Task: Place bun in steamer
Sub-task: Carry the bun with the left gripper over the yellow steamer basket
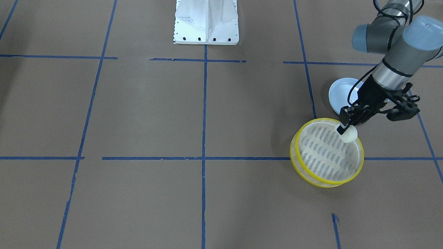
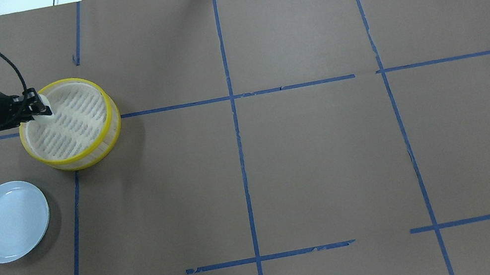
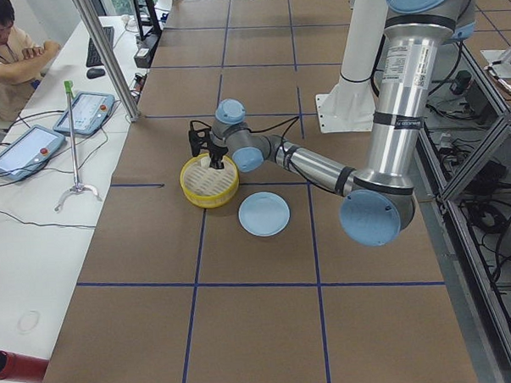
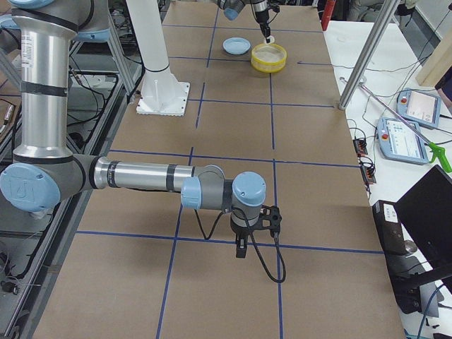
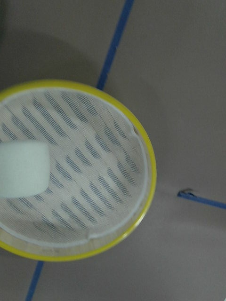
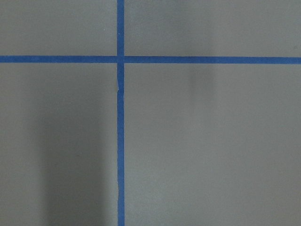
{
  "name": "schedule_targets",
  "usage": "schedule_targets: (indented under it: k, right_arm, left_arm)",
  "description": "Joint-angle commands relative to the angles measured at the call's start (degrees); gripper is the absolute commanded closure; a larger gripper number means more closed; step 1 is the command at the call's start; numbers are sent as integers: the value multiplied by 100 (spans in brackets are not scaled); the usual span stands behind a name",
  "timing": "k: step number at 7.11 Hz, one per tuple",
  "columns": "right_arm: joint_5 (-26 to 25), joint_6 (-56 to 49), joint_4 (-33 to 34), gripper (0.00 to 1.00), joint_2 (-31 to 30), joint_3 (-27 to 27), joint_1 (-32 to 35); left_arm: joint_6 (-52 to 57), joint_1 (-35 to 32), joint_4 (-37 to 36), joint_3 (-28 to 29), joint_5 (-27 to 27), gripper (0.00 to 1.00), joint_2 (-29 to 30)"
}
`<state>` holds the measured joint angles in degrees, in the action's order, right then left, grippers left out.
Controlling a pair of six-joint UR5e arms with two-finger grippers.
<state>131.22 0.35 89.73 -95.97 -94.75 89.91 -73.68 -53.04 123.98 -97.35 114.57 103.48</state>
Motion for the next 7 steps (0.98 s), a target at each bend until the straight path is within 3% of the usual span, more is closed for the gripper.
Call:
schedule_targets:
  k: [1,2,7]
  right_arm:
    - [0,0,0,0,0,0,0]
    - [0,0,0,0,0,0,0]
    - [0,0,0,0,0,0,0]
  left_arm:
    - [1052,422,-863,233,-416,72,252]
    - [1301,591,-1259,338,-766,72,339]
    - [1329,829,-1245,682,-787,64,550]
